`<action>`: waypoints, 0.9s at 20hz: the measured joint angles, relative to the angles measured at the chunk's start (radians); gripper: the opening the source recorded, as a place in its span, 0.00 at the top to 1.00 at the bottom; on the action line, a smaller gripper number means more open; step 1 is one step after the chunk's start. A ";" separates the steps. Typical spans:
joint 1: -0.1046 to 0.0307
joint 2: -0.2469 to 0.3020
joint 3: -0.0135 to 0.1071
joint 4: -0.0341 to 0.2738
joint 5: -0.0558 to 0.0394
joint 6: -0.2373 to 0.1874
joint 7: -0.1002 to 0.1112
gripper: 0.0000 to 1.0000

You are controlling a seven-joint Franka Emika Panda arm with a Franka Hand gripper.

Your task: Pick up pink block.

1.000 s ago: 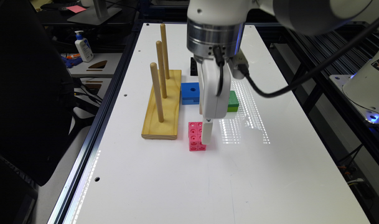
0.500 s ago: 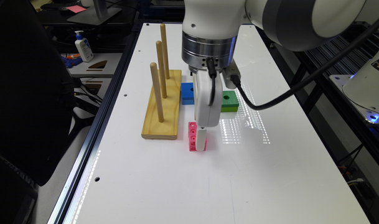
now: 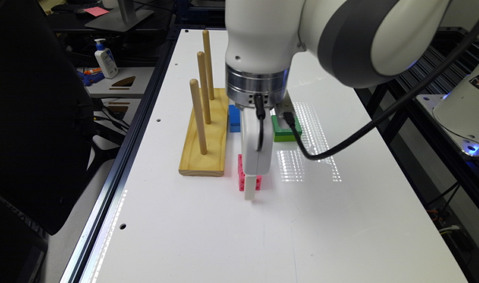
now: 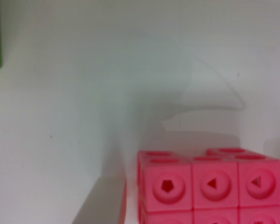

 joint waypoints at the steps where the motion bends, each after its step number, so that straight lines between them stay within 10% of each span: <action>1: 0.000 0.001 0.000 0.003 -0.0002 -0.001 0.000 0.00; 9: 0.002 0.005 -0.002 0.006 -0.0120 -0.001 0.011 0.00; 10: 0.005 0.005 -0.004 0.006 -0.0203 -0.001 0.019 1.00; 18: 0.005 0.004 -0.005 0.006 -0.0204 -0.002 0.019 1.00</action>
